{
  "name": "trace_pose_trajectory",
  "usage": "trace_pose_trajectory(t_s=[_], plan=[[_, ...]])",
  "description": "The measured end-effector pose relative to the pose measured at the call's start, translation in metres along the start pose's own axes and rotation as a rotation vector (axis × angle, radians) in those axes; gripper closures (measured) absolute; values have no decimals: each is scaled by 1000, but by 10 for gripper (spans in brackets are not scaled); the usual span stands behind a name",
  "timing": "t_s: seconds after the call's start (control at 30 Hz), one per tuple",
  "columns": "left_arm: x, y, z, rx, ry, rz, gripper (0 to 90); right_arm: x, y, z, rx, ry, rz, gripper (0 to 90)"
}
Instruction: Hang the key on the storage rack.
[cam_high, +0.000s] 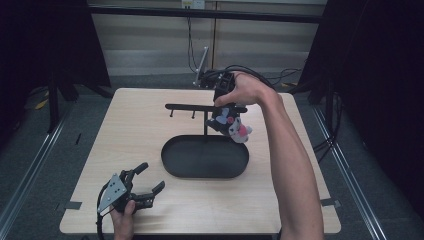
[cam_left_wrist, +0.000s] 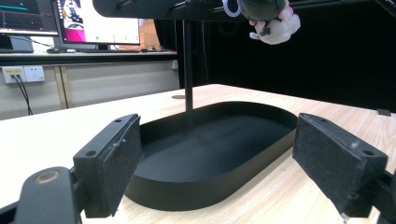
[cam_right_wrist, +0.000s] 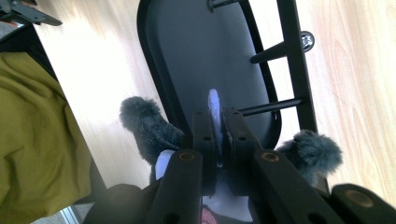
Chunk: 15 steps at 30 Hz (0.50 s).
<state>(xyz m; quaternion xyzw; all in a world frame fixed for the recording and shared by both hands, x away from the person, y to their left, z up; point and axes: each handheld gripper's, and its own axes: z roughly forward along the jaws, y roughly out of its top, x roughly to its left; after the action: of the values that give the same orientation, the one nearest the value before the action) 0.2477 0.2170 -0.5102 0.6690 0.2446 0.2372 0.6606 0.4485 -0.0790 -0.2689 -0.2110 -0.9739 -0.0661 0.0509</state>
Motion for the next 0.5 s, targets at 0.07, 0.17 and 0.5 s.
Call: trace_pose_trajectory(t_s=[0.07,0.17,0.5], plan=[[0,0,0,3,0,2,155,-1,1,2,1,-13,-2,855],[0,0,0,1,0,0,155,-5,2,0,0,-19,5,855],[0,0,0,4,-1,1,155,-11,1,-3,0,-40,16,854]])
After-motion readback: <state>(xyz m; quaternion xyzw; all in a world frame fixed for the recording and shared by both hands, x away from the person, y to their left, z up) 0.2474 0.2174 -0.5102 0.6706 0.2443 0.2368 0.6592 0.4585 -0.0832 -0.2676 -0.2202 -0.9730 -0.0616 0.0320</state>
